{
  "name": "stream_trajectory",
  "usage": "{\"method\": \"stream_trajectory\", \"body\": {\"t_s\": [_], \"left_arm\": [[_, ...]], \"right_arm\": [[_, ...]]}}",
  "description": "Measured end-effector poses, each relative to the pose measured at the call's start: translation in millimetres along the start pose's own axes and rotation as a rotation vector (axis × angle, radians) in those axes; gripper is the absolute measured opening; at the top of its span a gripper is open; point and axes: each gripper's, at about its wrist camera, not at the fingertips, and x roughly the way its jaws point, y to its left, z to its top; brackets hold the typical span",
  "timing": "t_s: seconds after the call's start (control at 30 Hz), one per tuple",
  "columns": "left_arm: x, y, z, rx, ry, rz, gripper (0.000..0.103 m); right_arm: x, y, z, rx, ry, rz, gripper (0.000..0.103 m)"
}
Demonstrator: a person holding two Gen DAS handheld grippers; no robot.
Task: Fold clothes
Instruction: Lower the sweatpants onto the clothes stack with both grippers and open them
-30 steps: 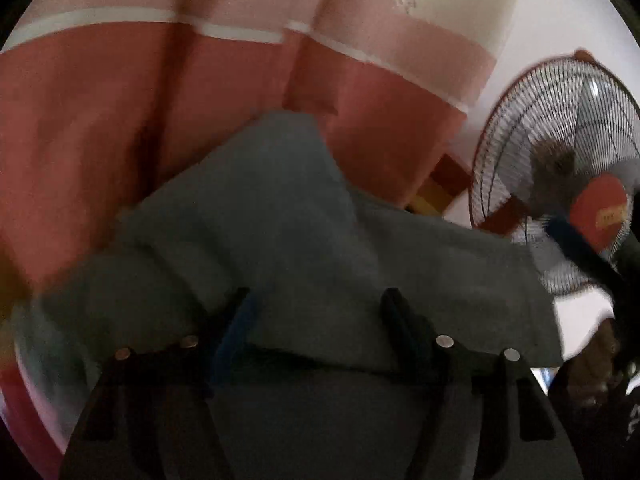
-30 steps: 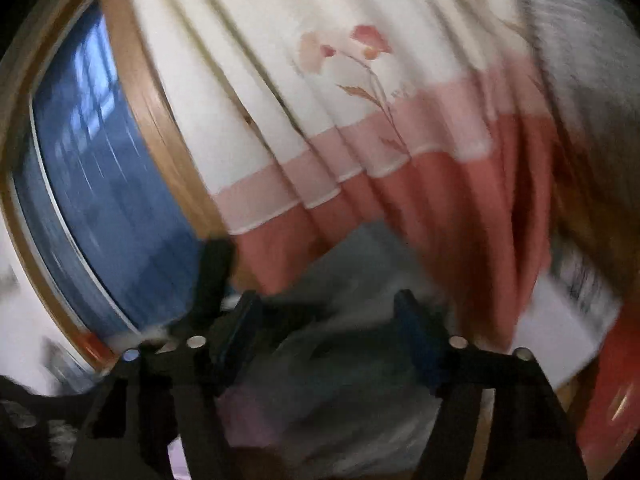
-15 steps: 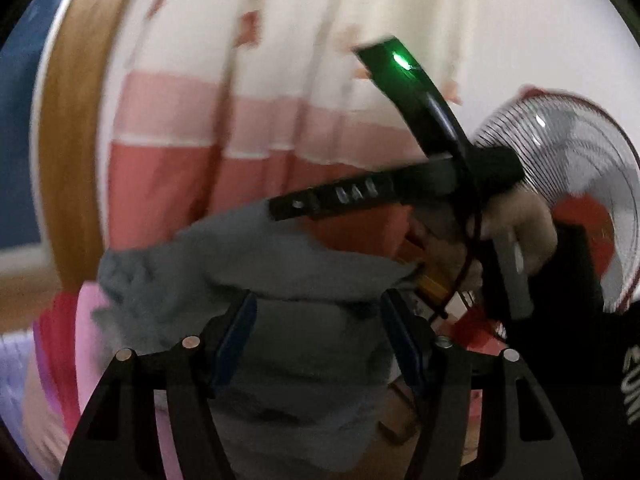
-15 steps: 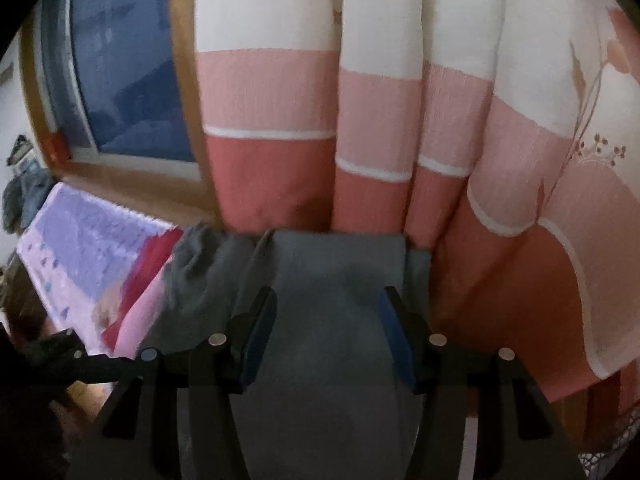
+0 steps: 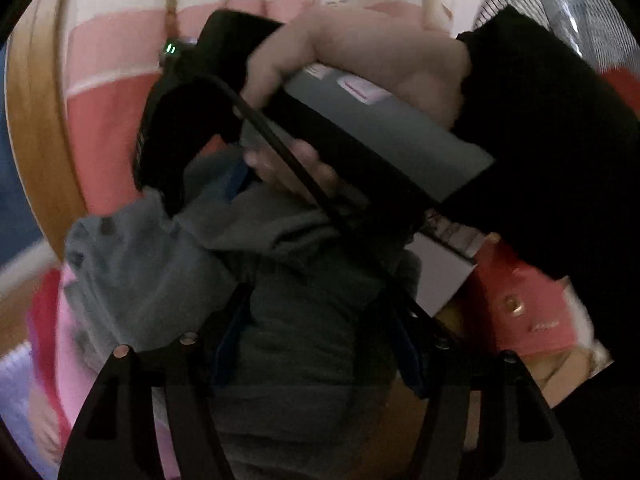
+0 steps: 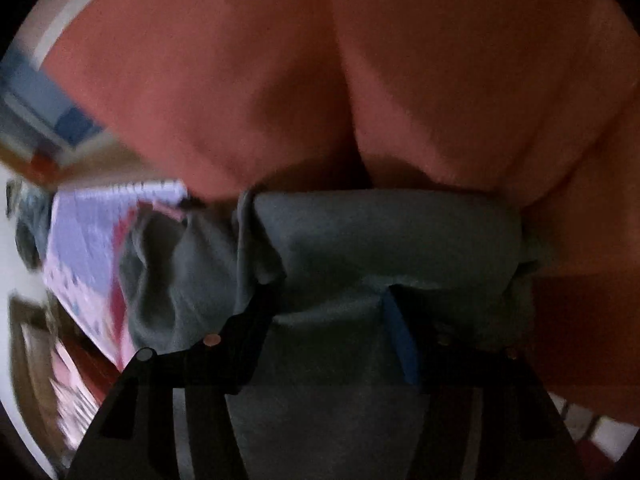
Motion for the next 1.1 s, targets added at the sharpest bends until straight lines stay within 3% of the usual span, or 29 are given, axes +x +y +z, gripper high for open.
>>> {"method": "stream_trajectory", "body": {"t_s": [0.07, 0.17, 0.37, 0.47, 0.53, 0.57, 0.67, 0.73, 0.8, 0.9, 0.97, 1.1], "left_arm": [[1, 7, -3, -0.025, 0.0, -0.007, 0.064], [6, 2, -14, 0.021, 0.01, 0.042, 0.064], [-1, -6, -21, 0.077, -0.029, 0.066, 0.064], [-27, 2, -18, 0.045, -0.107, -0.014, 0.065], [-58, 13, -17, -0.001, -0.193, -0.067, 0.065], [-75, 20, -16, -0.026, -0.242, -0.089, 0.065], [-127, 57, -4, -0.162, -0.4, -0.164, 0.065], [-146, 86, 13, -0.263, -0.464, -0.203, 0.065], [-139, 98, 33, -0.262, -0.449, -0.159, 0.065], [-91, 107, 65, -0.176, -0.336, -0.042, 0.065], [-44, 120, 69, -0.2, -0.192, -0.043, 0.065], [20, 160, 61, -0.316, -0.033, 0.009, 0.054]], "right_arm": [[7, 7, 3, 0.012, -0.013, -0.029, 0.063], [16, 22, -8, -0.035, -0.094, -0.076, 0.064], [7, 13, -27, -0.02, -0.198, 0.005, 0.065], [-27, -2, -44, 0.013, -0.292, 0.171, 0.065], [-71, -17, -80, 0.006, -0.451, 0.303, 0.065], [-86, -23, -96, 0.005, -0.513, 0.317, 0.065], [-105, -33, -158, 0.024, -0.681, 0.218, 0.065], [-97, -28, -193, -0.002, -0.735, 0.139, 0.064], [-78, -12, -212, -0.042, -0.775, 0.079, 0.062], [-55, 10, -220, -0.109, -0.857, 0.019, 0.062], [-49, 10, -217, -0.124, -0.898, 0.01, 0.062], [-47, -20, -215, -0.164, -0.911, -0.002, 0.062]]}}
